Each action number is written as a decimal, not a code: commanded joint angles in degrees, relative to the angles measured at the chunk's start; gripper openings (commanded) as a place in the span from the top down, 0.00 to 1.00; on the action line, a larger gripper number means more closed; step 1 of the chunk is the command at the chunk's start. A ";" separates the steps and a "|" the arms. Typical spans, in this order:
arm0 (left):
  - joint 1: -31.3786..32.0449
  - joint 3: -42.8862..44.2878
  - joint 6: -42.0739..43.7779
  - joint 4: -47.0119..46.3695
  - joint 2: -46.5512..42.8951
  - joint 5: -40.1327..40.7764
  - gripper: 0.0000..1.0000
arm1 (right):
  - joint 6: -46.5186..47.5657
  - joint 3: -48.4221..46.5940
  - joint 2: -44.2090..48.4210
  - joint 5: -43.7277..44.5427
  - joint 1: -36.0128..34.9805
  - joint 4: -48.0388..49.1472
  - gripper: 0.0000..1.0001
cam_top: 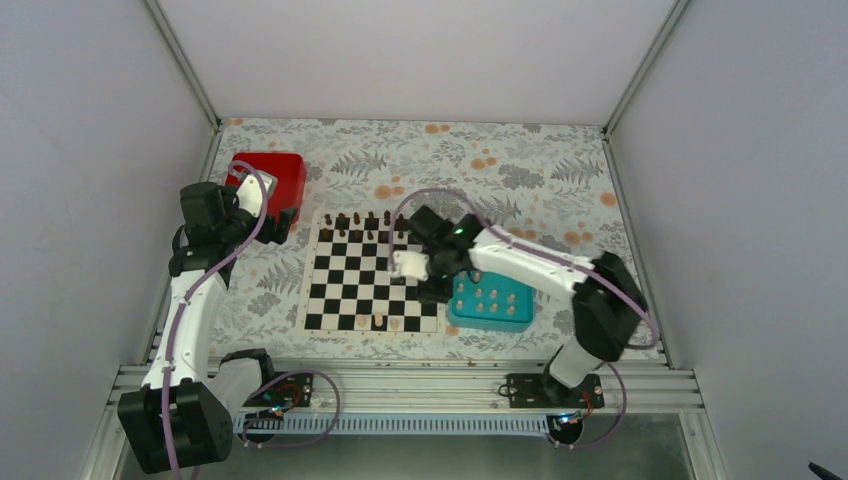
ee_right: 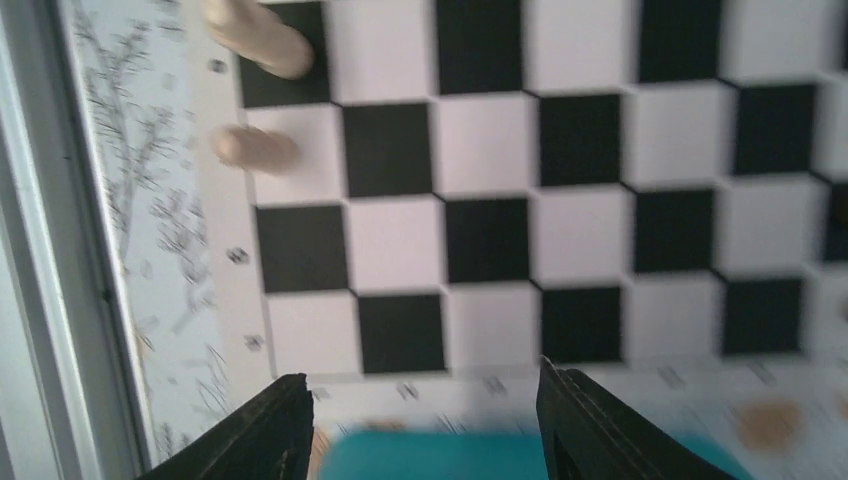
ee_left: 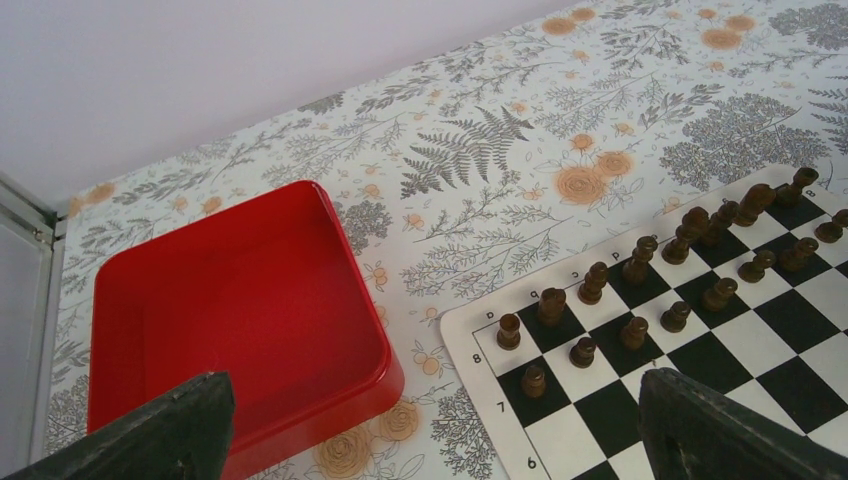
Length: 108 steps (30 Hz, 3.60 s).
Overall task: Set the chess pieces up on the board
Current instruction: Pick up the chess piece from the storage box, then place the chess piece on the chessboard.
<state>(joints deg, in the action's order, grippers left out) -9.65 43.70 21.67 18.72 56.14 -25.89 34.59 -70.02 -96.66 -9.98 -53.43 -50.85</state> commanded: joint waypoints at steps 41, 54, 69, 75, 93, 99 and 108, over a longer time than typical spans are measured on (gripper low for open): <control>-1.02 -0.72 0.56 -0.44 -1.85 -2.02 0.00 | 2.99 20.98 14.60 18.13 34.78 7.99 0.44; -1.07 -0.68 0.74 -0.55 -1.22 -2.47 0.00 | 2.88 21.15 9.47 17.98 34.88 10.50 0.51; -1.25 -0.98 0.92 -0.45 -1.54 -2.68 0.00 | 2.67 20.14 9.58 16.62 35.30 8.83 0.84; -1.34 -0.91 0.83 -0.44 -1.58 -2.87 0.00 | 3.02 16.07 12.75 13.37 35.28 3.48 0.90; -1.34 -0.52 0.57 -0.35 -1.38 -2.21 0.00 | -4.01 -4.13 8.35 2.45 6.29 -12.21 0.89; -1.41 -0.43 0.48 -0.37 -1.53 -1.64 0.00 | -2.60 -2.25 2.44 -1.77 1.23 -7.02 0.89; -1.42 -0.69 0.57 -0.61 -1.00 -1.47 0.00 | -0.83 -1.97 -5.70 -5.78 -1.80 -1.29 0.89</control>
<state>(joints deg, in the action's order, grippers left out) -10.76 43.16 21.85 18.81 55.00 -27.42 32.93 -72.01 -99.53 -12.47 -53.58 -55.02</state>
